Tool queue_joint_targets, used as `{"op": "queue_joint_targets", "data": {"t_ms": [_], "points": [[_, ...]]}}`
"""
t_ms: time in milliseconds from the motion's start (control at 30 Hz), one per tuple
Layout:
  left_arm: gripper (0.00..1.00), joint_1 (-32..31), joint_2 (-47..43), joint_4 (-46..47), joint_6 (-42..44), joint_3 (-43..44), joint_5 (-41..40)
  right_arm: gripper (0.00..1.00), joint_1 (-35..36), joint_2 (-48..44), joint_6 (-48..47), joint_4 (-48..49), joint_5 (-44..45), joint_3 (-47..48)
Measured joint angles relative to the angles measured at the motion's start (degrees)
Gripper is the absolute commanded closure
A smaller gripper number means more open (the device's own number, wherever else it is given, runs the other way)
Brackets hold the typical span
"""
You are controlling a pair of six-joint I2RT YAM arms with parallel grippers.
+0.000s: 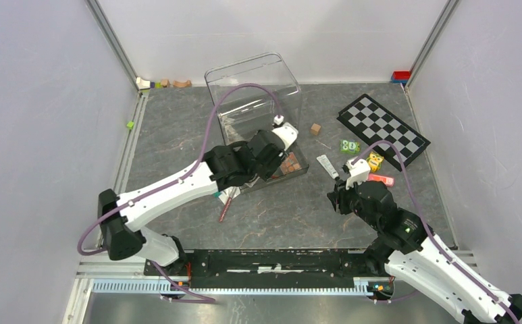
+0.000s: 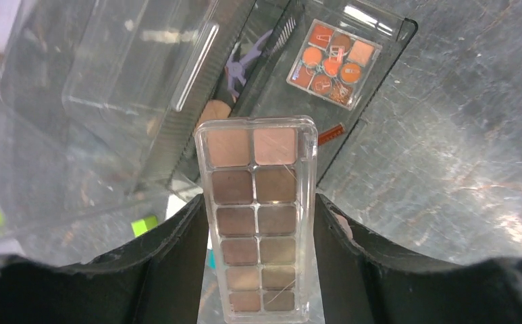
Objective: Organize the makeup
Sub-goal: Place the makeup in the drawer.
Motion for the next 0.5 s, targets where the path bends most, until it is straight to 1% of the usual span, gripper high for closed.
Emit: {"op": "queue_joint_targets", "data": {"t_ms": [67,300,500], "points": [[0.76,0.0,2.45,0.57,3.78,1.2,0.0,0.61,0.0,0.0,-0.24,-0.24,0.28,0.35],[0.75,0.0,10.23,1.49,15.52,3.8,1.66,0.6,0.0,-0.7,-1.01,-1.11,1.31,0.59],[0.77,0.35,12.37,1.99,24.81,3.8,8.15,0.6,0.0,-1.49,-1.22,-2.89,2.27,0.66]]}}
